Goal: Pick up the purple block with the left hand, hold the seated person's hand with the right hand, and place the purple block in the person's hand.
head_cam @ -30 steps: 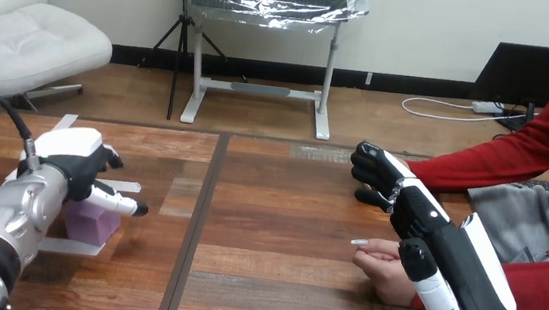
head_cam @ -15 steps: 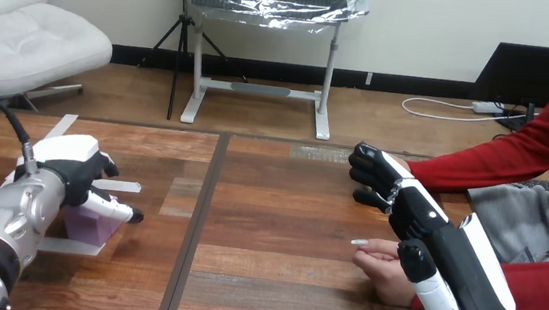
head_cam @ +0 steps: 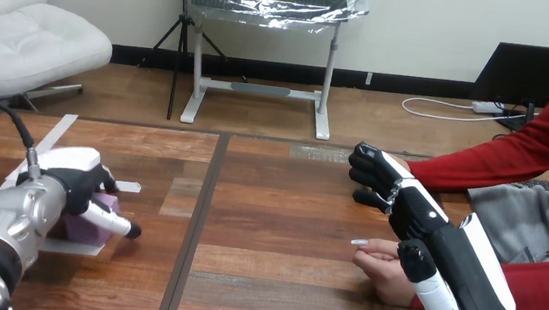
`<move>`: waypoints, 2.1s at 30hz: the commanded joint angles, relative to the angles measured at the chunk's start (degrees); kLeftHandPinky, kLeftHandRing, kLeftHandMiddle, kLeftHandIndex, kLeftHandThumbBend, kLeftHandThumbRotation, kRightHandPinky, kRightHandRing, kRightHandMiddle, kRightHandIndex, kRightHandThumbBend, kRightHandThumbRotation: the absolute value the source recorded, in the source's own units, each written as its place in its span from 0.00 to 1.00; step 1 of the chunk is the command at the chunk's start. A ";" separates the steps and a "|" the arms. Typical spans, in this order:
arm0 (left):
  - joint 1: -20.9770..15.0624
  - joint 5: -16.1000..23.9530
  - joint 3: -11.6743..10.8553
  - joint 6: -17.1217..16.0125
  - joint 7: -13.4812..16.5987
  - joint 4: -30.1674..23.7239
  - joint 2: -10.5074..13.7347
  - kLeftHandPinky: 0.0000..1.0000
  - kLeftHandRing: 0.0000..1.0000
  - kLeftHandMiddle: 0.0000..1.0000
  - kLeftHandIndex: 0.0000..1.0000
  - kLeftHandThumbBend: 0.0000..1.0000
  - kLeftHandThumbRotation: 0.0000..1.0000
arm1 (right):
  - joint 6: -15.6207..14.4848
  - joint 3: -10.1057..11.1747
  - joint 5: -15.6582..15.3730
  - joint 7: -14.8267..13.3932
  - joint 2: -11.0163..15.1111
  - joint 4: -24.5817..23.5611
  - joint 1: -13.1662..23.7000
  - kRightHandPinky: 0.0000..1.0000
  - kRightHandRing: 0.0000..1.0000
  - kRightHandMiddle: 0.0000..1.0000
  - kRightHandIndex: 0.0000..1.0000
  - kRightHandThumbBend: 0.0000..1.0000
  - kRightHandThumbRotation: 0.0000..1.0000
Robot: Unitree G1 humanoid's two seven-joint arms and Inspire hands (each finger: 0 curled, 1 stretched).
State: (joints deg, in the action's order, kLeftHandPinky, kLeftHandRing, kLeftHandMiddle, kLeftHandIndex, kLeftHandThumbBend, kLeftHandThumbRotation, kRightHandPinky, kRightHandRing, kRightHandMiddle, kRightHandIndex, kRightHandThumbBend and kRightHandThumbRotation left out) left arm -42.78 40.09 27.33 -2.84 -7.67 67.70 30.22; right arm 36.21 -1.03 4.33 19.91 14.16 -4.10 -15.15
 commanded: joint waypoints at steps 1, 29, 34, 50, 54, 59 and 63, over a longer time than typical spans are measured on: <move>-4.08 0.54 0.92 0.62 -0.93 -0.09 -0.78 0.78 0.82 0.84 0.83 0.79 0.53 | 1.14 1.11 0.22 -0.24 0.82 -2.02 4.18 0.85 0.89 0.91 0.91 0.73 1.00; -3.93 -3.79 -2.95 3.65 -2.12 -1.95 -1.41 0.40 0.57 0.69 0.67 0.71 0.03 | 1.22 1.10 0.14 -0.23 0.78 -1.88 4.34 0.85 0.89 0.91 0.91 0.75 1.00; -3.85 -4.13 -3.03 5.04 1.04 -1.45 -1.80 0.32 0.43 0.53 0.58 0.66 0.01 | 1.27 1.14 0.05 -0.32 0.73 -1.88 4.34 0.84 0.89 0.90 0.91 0.76 1.00; -4.00 -4.05 -2.82 8.37 6.93 -1.85 -2.55 0.30 0.39 0.46 0.44 0.73 0.00 | 1.21 1.31 0.52 -0.01 1.01 -1.86 4.28 0.84 0.90 0.91 0.91 0.76 1.00; -3.91 -4.19 -2.97 8.83 7.33 -2.60 -2.54 0.29 0.38 0.45 0.44 0.75 0.00 | 1.40 1.32 0.73 0.13 1.04 -1.62 4.39 0.84 0.90 0.91 0.91 0.75 1.00; -3.98 -4.17 -2.98 9.49 7.72 -2.98 -2.61 0.28 0.37 0.44 0.43 0.78 0.00 | 1.36 1.38 0.46 -0.01 0.93 -1.61 4.49 0.84 0.90 0.91 0.91 0.76 1.00; -4.11 -4.26 -3.16 10.01 7.86 -3.14 -2.69 0.28 0.37 0.44 0.43 0.80 0.00 | 1.28 1.39 0.26 -0.18 0.71 -1.66 4.55 0.84 0.90 0.91 0.91 0.76 1.00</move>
State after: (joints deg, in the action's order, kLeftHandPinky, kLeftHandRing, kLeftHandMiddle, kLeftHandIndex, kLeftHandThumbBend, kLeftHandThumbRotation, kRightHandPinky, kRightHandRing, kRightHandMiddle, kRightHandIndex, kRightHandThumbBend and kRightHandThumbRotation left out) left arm -44.04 36.02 24.69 6.81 -1.43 67.32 28.18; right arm 36.21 -0.58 4.37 20.05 14.18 -4.10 -14.99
